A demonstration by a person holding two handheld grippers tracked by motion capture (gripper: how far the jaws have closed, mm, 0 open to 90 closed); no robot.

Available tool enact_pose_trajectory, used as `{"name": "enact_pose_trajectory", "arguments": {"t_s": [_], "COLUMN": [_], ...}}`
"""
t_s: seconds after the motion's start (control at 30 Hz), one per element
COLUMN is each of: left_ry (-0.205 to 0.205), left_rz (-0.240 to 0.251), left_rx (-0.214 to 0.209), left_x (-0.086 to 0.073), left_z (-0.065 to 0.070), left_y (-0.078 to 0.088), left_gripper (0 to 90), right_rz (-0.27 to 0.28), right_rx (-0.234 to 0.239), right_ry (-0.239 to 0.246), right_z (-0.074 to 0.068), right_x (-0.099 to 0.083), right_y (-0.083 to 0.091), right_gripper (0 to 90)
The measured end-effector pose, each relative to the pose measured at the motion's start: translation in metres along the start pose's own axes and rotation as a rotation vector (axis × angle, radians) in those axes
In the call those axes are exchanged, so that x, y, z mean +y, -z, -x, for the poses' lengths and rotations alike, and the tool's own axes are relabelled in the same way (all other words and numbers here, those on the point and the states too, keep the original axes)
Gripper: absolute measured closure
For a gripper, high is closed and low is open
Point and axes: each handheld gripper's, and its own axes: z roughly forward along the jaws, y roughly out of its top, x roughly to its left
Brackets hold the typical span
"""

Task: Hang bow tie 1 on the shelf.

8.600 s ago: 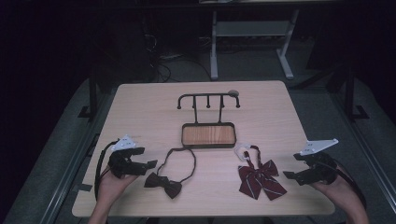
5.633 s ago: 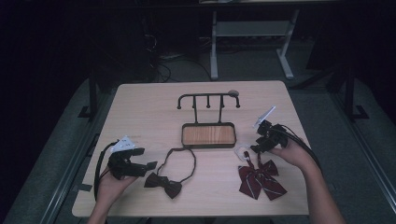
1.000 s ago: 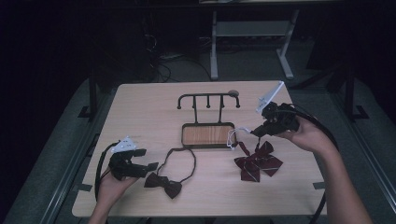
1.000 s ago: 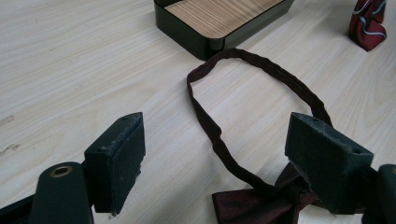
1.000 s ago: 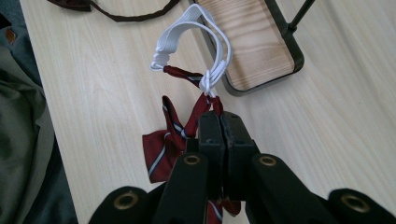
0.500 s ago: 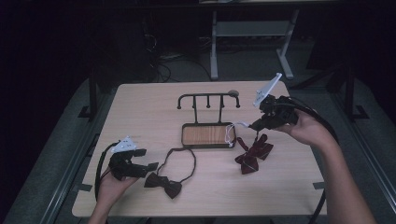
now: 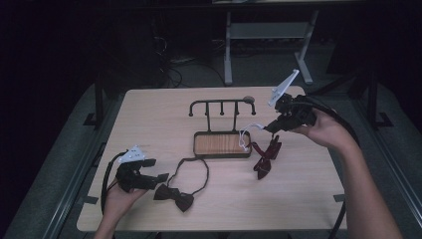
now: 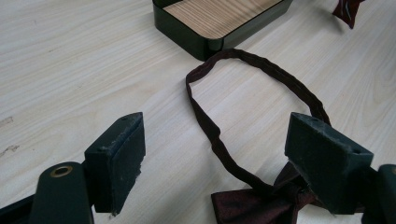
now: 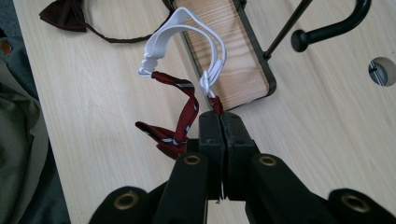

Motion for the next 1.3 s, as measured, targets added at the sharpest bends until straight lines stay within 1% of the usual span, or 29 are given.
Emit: {"name": "enact_pose_trajectory", "arguments": {"t_s": [0.13,0.17,0.23,0.33,0.47,0.67,0.83,0.93,1.07,1.1,1.17,1.3], "left_ry": [-0.003,0.004,0.005,0.003,-0.005,-0.011,-0.011,-0.018,-0.015,-0.013,-0.014,-0.014], "left_rz": [0.001,0.000,0.002,0.003,-0.001,-0.003,-0.003,-0.005,-0.008,-0.009,-0.010,-0.009], "left_rx": [-0.001,-0.002,-0.002,-0.001,-0.002,-0.007,-0.009,-0.008,-0.014,-0.016,-0.018,-0.020], "left_x": [0.000,0.000,0.000,0.000,0.000,0.001,0.001,0.001,0.001,0.001,0.001,0.001], "left_z": [0.000,0.001,0.001,0.001,0.001,0.002,0.004,0.004,0.004,0.004,0.004,0.004], "left_y": [0.000,0.000,0.000,0.001,0.001,0.000,-0.001,-0.001,-0.002,-0.002,-0.002,-0.002], "left_gripper": [20.1,20.1,20.1,20.0,20.0,20.0,20.1,20.1,20.2,20.5,20.7,20.9], "right_rz": [0.003,0.000,-0.006,-0.011,-0.023,-0.024,-0.027,-0.030,-0.037,-0.033,-0.044,-0.045], "right_rx": [-0.011,-0.011,-0.018,-0.010,-0.012,-0.021,-0.025,-0.024,-0.027,-0.020,-0.024,-0.027], "right_ry": [-0.004,-0.004,-0.004,-0.008,-0.024,-0.051,-0.073,-0.087,-0.105,-0.116,-0.127,-0.138], "right_z": [0.003,0.004,0.006,0.010,0.018,0.028,0.038,0.043,0.050,0.053,0.057,0.062], "right_x": [0.006,0.007,0.010,0.013,0.016,0.018,0.019,0.019,0.019,0.018,0.018,0.019], "right_y": [0.004,0.005,0.005,0.006,0.007,0.009,0.007,0.005,0.003,0.001,-0.001,-0.006], "right_gripper": [87.9,87.9,87.9,87.9,87.9,87.9,87.9,87.9,87.9,87.9,87.9,87.8]}}
